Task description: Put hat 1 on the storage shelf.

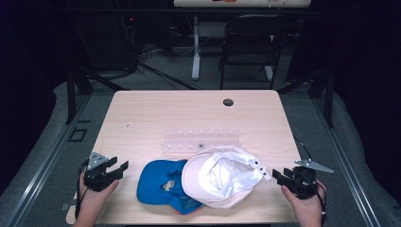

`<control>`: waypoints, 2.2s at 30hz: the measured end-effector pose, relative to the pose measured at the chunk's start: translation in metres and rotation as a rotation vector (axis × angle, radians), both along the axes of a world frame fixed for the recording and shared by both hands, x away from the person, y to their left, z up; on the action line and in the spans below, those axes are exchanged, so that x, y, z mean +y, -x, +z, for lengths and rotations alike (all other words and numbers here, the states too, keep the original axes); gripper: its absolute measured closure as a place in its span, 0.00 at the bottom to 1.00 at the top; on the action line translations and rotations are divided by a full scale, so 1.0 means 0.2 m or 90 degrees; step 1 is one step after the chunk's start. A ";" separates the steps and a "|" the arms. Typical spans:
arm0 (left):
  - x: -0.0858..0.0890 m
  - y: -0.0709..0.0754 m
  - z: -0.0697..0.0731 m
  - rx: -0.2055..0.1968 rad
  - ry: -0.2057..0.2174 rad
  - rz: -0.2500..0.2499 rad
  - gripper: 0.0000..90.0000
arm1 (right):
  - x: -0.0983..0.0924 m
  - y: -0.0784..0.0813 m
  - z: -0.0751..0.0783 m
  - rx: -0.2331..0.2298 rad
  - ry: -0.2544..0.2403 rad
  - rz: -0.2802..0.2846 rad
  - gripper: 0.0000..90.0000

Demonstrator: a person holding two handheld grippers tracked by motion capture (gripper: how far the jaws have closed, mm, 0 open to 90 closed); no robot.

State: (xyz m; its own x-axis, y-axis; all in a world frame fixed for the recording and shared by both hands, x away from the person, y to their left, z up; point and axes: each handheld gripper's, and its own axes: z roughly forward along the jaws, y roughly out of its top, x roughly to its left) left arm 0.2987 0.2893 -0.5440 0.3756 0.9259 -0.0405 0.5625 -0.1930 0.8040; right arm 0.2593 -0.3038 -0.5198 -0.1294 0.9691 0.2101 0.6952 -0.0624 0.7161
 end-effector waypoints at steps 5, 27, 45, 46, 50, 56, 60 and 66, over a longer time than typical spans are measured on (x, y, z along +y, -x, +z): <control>-0.01 0.00 0.00 0.020 -0.020 0.004 0.50 | 0.02 -0.02 0.05 0.020 0.015 0.002 0.54; -0.01 0.00 -0.02 0.040 -0.017 0.009 0.49 | 0.01 -0.11 0.27 0.128 -0.024 0.033 0.54; -0.01 0.00 -0.03 0.044 -0.021 0.007 0.49 | 0.08 -0.20 0.38 0.203 -0.060 0.091 0.57; -0.01 0.00 -0.03 0.045 -0.021 0.007 0.49 | 0.09 -0.20 0.37 0.209 -0.063 0.094 0.57; -0.01 -0.01 -0.03 0.046 -0.021 0.005 0.49 | 0.11 -0.22 0.33 0.229 -0.067 0.096 0.57; -0.01 -0.01 -0.03 0.047 -0.020 0.007 0.49 | 0.12 -0.24 0.26 0.254 -0.093 0.101 0.57; 0.00 0.00 -0.03 0.047 -0.020 0.008 0.49 | 0.12 -0.26 0.22 0.269 -0.116 0.098 0.57; 0.01 0.00 -0.03 0.048 -0.023 0.010 0.49 | 0.14 -0.29 0.17 0.290 -0.141 0.104 0.57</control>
